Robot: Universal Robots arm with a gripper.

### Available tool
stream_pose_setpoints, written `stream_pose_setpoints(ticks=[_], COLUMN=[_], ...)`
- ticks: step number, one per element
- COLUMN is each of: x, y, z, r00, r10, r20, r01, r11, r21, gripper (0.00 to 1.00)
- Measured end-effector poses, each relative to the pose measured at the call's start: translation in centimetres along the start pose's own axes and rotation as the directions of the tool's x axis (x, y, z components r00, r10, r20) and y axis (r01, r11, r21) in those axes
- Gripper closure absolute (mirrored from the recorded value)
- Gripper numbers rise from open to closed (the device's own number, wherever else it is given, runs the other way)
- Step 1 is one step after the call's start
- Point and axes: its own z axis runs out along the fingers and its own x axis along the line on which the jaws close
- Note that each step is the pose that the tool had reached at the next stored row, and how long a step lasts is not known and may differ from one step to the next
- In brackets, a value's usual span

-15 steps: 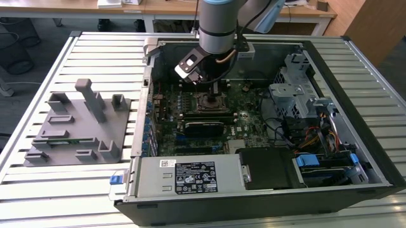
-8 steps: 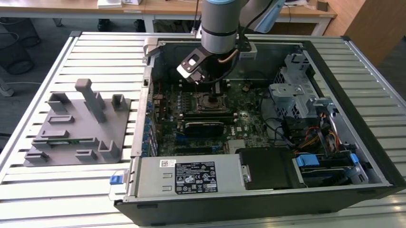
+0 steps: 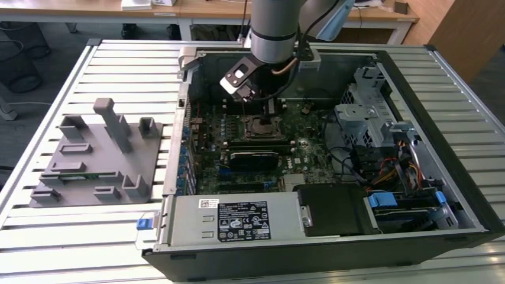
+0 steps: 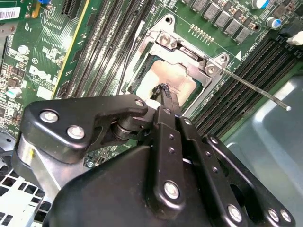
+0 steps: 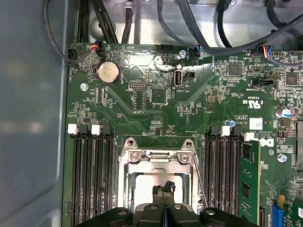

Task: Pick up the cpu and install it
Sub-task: 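Install the first cpu locking lever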

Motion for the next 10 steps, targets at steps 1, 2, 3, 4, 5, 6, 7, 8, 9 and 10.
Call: stream_pose_setpoints(ticks=[1,2,3,4,5,6,7,8,9,10], x=[0.0,0.0,0.0,0.0,0.0,0.0,-0.01,0.0,-0.01,-0.01], y=[0.0,0.0,0.01,0.01,0.01,0.01,0.01,0.02,0.02,0.02], z=[-0.07,-0.14,-0.21,-0.3,-0.41,-0.51,-0.6,-0.72,-0.86,-1.0], r00=[1.0,1.0,1.0,1.0,1.0,1.0,1.0,1.0,1.0,1.0], r10=[0.0,0.0,0.0,0.0,0.0,0.0,0.0,0.0,0.0,0.0], r20=[0.0,0.0002,0.0004,0.0004,0.0004,0.0004,0.0005,0.0004,0.0004,0.0004], r01=[0.0,0.0,0.0,0.0,0.0,0.0,0.0,0.0,0.0,0.0], r11=[1.0,1.0,1.0,1.0,1.0,1.0,1.0,1.0,1.0,1.0], r21=[0.0,0.0001,0.0001,0.0,0.0,0.0,0.0,0.0002,0.0009,0.0011], gripper=[0.89,0.89,0.89,0.89,0.89,0.89,0.89,0.89,0.89,0.89])
